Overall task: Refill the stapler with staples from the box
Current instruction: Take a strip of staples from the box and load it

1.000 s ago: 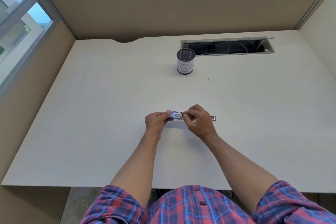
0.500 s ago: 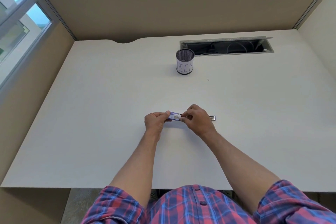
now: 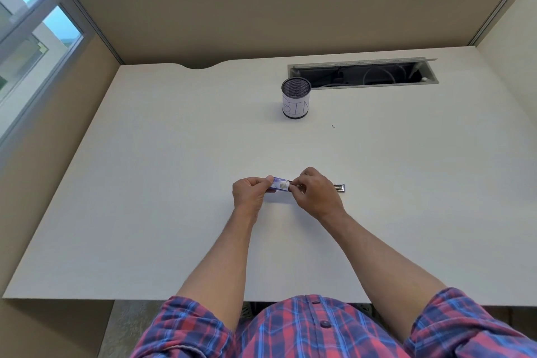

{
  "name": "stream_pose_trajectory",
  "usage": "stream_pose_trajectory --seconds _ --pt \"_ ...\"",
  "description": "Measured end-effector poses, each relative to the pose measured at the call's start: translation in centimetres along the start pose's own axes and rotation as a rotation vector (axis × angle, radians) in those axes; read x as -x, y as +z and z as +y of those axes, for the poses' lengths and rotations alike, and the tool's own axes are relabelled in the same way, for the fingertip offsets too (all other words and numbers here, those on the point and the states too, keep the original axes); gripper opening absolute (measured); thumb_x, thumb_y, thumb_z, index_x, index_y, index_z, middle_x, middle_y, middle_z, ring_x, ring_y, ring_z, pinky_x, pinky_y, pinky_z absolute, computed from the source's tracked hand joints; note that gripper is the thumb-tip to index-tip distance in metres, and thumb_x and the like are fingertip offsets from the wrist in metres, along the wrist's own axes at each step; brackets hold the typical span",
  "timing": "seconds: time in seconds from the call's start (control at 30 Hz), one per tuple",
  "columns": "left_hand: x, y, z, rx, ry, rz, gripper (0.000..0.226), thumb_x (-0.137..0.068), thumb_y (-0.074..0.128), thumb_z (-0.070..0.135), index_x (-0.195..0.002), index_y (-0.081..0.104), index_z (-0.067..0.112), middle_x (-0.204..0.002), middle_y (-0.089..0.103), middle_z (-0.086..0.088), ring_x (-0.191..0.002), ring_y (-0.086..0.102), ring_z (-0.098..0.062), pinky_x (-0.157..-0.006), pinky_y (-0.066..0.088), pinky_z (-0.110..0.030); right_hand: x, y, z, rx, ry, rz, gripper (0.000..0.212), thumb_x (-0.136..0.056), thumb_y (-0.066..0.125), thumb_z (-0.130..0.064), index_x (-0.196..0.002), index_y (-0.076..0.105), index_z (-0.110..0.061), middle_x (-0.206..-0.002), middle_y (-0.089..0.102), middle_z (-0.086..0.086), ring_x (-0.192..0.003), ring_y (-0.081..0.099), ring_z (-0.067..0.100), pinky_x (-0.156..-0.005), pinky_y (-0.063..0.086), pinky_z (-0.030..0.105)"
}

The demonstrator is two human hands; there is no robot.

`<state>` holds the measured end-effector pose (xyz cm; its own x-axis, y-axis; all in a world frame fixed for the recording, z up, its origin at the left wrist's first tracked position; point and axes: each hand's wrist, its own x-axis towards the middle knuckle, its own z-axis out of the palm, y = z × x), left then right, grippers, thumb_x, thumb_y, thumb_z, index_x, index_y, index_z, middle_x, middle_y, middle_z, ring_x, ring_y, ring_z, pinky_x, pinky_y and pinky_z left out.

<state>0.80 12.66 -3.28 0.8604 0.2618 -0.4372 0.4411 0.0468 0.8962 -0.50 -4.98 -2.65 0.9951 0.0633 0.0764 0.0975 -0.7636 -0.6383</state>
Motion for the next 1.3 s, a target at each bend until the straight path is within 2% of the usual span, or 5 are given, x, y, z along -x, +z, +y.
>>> stream_pose_trajectory --seconds 0.23,0.8,1.1,1.23,1.3 --pt "-0.02 0.02 -0.02 0.016 0.007 0.014 0.021 -0.083 0.082 0.01 -0.063 0.075 0.009 -0.067 0.076 -0.01 -0.069 0.074 -0.025 -0.097 0.057 -0.051 0.22 0.1 -0.06 0.008 -0.011 0.025 0.013 -0.092 0.068 -0.014 -0.086 0.077 -0.008 -0.095 0.065 0.004 -0.07 0.065 0.026 -0.064 0.054 0.039" --pt "-0.06 0.25 0.1 0.031 -0.003 -0.028 0.016 -0.083 0.083 0.012 -0.076 0.077 -0.002 -0.075 0.078 -0.012 -0.067 0.076 -0.021 -0.092 0.059 -0.044 0.05 -0.1 -0.35 -0.01 0.04 0.07 0.012 -0.09 0.067 -0.015 -0.083 0.07 -0.007 -0.096 0.063 0.002 -0.072 0.066 0.025 -0.063 0.055 0.039" --pt "-0.53 0.12 -0.03 0.054 -0.014 0.006 0.017 -0.084 0.083 0.012 -0.07 0.076 0.005 -0.069 0.077 -0.009 -0.064 0.075 -0.019 -0.084 0.061 -0.035 -0.32 -0.32 -0.45 -0.267 0.091 0.141 0.012 -0.075 0.07 0.0 -0.07 0.063 -0.008 -0.086 0.07 0.004 -0.073 0.063 0.02 -0.068 0.054 0.031" --pt "-0.53 0.02 -0.25 0.079 -0.022 0.008 0.017 -0.084 0.083 0.013 -0.072 0.076 0.003 -0.072 0.078 -0.008 -0.065 0.076 -0.019 -0.079 0.061 -0.03 -0.37 -0.42 -0.16 -0.401 0.22 0.168 0.01 -0.074 0.067 -0.002 -0.067 0.065 -0.008 -0.082 0.074 -0.008 -0.07 0.063 0.003 -0.062 0.046 0.015" --pt "-0.54 -0.09 -0.25 0.092 -0.024 0.006 0.016 -0.084 0.083 0.013 -0.072 0.076 0.004 -0.072 0.078 -0.008 -0.064 0.075 -0.018 -0.075 0.061 -0.027 -0.6 -0.64 -0.04 -0.485 0.32 0.181 0.012 -0.075 0.067 -0.007 -0.064 0.062 -0.007 -0.076 0.075 -0.01 -0.068 0.064 0.0 -0.06 0.045 0.015"
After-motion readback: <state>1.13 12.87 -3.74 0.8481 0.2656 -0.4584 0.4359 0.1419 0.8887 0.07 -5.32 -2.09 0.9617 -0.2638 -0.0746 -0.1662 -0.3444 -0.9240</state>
